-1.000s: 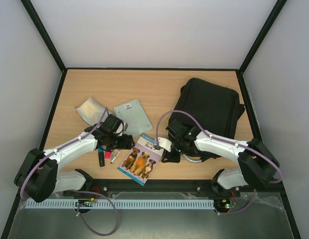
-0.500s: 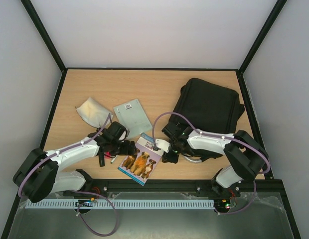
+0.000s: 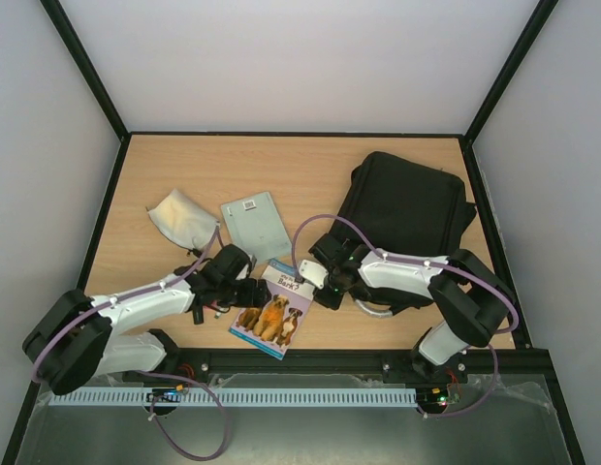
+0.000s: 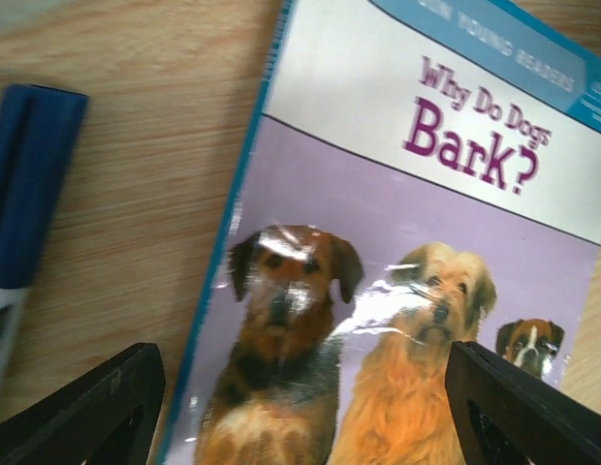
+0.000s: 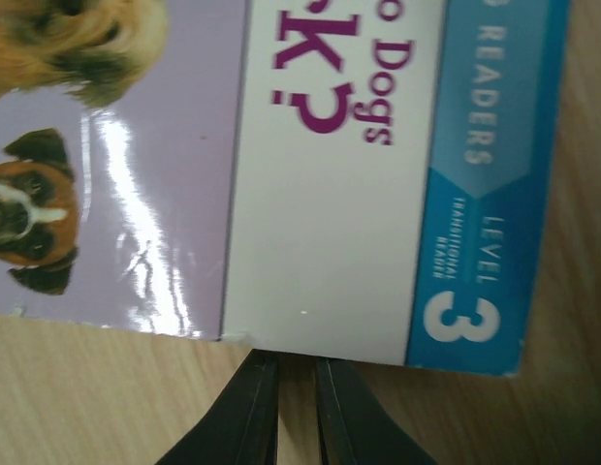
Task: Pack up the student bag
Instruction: Pick up the book from the center of the board.
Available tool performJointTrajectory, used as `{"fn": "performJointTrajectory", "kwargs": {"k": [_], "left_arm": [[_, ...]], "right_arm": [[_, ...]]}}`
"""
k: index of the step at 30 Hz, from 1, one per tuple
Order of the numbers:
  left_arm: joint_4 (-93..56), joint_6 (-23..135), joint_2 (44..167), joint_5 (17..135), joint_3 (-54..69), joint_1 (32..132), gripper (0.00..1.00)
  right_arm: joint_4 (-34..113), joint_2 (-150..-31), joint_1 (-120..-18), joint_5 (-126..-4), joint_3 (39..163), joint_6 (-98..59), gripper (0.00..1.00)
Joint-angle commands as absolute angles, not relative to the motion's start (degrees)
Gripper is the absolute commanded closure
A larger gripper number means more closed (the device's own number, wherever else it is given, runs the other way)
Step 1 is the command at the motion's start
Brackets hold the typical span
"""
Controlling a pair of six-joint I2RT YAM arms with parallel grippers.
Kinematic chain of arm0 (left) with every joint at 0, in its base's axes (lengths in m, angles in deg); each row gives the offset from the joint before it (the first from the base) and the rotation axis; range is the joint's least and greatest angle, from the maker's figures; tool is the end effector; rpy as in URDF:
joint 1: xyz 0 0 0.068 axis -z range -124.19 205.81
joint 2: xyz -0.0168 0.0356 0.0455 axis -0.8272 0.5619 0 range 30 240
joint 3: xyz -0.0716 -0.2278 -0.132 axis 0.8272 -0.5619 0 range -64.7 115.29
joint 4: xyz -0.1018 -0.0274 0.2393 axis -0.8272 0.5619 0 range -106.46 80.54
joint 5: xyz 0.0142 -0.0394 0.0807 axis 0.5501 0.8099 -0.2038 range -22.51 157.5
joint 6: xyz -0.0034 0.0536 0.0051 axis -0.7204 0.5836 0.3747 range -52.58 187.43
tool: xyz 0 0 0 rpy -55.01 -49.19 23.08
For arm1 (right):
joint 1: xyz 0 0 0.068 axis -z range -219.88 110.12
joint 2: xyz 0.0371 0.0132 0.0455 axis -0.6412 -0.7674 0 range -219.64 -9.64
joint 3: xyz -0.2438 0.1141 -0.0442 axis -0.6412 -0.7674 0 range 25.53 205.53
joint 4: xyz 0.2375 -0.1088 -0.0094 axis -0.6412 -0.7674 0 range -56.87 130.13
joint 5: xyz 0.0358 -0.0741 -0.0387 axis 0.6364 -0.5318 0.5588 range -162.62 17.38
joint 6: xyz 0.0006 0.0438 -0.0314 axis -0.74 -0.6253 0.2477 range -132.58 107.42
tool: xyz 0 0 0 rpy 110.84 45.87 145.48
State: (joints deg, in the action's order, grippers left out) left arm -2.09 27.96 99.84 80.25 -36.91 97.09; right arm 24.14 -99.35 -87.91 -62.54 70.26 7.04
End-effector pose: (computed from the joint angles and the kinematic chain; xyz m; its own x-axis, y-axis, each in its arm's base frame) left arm 0.1537 -0.1453 0.1512 -0.9506 0.0097 -0.3102 0.1698 0.8530 -0.4936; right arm 0.1875 0.2178 0.1514 -0.2860 -0.8123 -0.5083 -0.9394 0.3424 -0.0187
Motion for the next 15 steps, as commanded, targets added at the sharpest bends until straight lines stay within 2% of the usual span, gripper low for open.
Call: {"fn": "performJointTrajectory", "kwargs": {"k": [1,9,15], "left_arm": [[-1.84,24.45,100.66,80.46,-39.36,100.37,0.17],[-5.19,19.31,100.41,79.10,-39.27,107.77,0.18],[-4.33,16.37,94.16,75.40,-40.91,109.93,0.20]], "right_arm": [[25.55,-101.13,-88.14,-70.75,70.91,4.83,0.87],[25.06,-98.17,-86.14,-75.18,71.63,4.31,0.85],[18.08,-91.00,-82.17,-74.99,72.61,5.87,0.76]]}}
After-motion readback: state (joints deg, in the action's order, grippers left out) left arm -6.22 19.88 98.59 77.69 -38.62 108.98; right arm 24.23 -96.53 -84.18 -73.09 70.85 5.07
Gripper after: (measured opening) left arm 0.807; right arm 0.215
